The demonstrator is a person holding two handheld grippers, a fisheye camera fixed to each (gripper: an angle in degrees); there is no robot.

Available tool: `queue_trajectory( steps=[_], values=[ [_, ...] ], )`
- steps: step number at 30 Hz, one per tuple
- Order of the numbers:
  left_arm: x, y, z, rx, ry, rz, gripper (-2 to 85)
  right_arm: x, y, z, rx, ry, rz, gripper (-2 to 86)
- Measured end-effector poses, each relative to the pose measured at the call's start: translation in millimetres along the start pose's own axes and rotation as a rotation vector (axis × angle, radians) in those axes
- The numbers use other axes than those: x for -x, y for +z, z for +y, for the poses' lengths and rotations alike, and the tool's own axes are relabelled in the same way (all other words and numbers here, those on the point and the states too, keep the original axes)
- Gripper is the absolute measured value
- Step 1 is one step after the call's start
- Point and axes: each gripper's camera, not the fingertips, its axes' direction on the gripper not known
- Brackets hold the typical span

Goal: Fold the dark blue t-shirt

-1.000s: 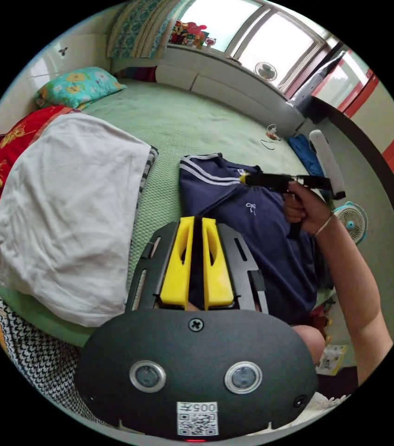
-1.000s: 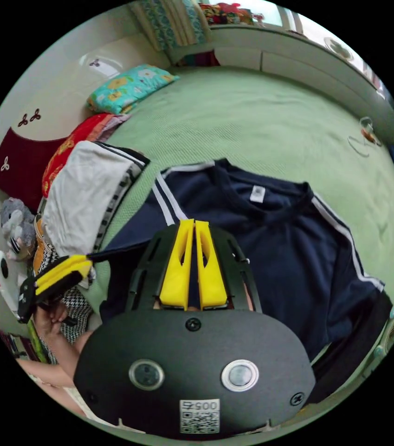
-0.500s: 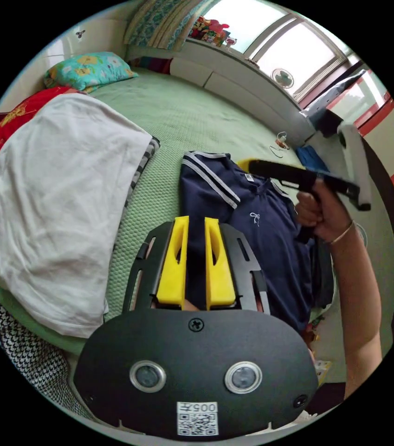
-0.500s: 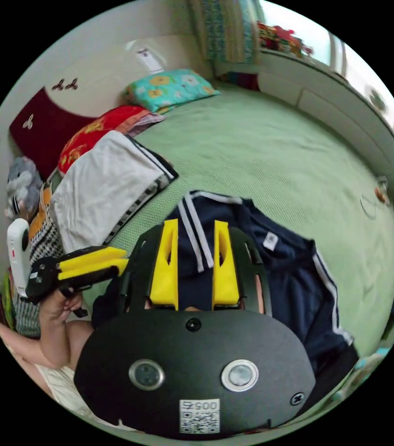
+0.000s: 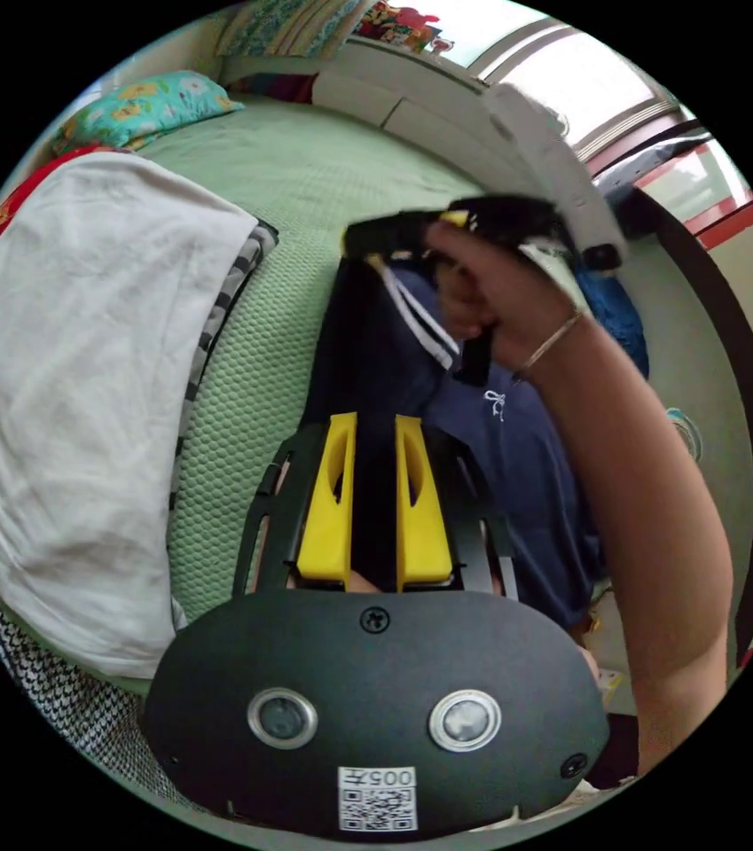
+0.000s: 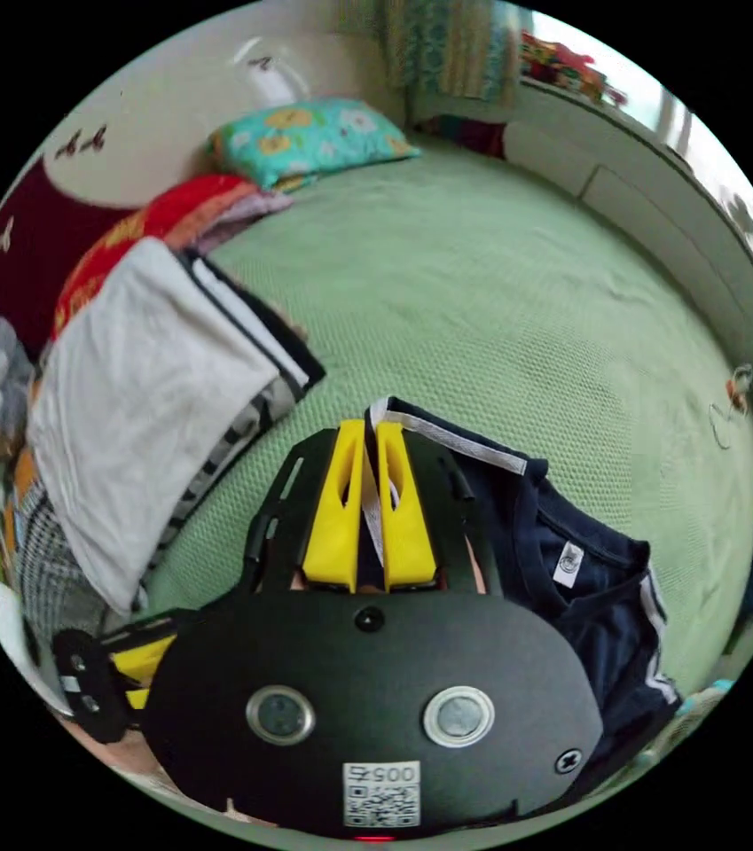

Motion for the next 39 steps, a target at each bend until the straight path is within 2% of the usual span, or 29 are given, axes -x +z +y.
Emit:
queue_trajectory(
  steps=[2, 4, 9, 15, 20, 23, 29, 34, 39],
  values=[
    [-2.7, 12.5, -1.8, 0.026, -0.006, -0.007, 7.7, -17.5, 12.8, 5.7, 0.037, 0.055, -0.057, -0.7],
    [-6.3, 27.0, -3.1, 0.039, -0.015, -0.006, 6.9, -23.2, 30.0, 17.7, 0.064, 0.053, -0.034, 0.3],
    [-20.2, 48.3, -0.4, 0.041, -0.027, -0.008, 6.5, -53.1, 18.3, 45.4, -0.008, 0.105, -0.146, 5.3],
    [-53.2, 64.8, 8.6, 0.037, 0.011, -0.072, 7.7, -113.6, -82.9, 96.6, -0.19, 0.107, -0.067, 7.8],
    [-89.8, 48.6, 35.2, -0.115, 0.075, -0.127, 10.1, -172.7, -166.5, 224.9, -0.287, 0.113, 0.011, 9.4],
    [-125.0, 53.5, 47.8, -0.176, 0.14, -0.126, 10.6, -214.9, -198.5, 306.7, -0.257, 0.147, 0.122, 10.7],
    [-254.8, 103.0, 58.7, -0.212, 0.414, 0.045, 11.7, -310.8, -261.0, 429.4, -0.228, 0.325, 0.263, 11.4],
    [-353.1, 177.8, 79.0, -0.112, 0.604, 0.14, 13.5, -367.5, -251.5, 486.3, -0.159, 0.429, 0.228, 11.9],
    [-395.8, 228.2, 80.8, -0.089, 0.668, 0.141, 13.7, -412.4, -209.7, 489.8, -0.095, 0.464, 0.121, 11.9]
  ],
)
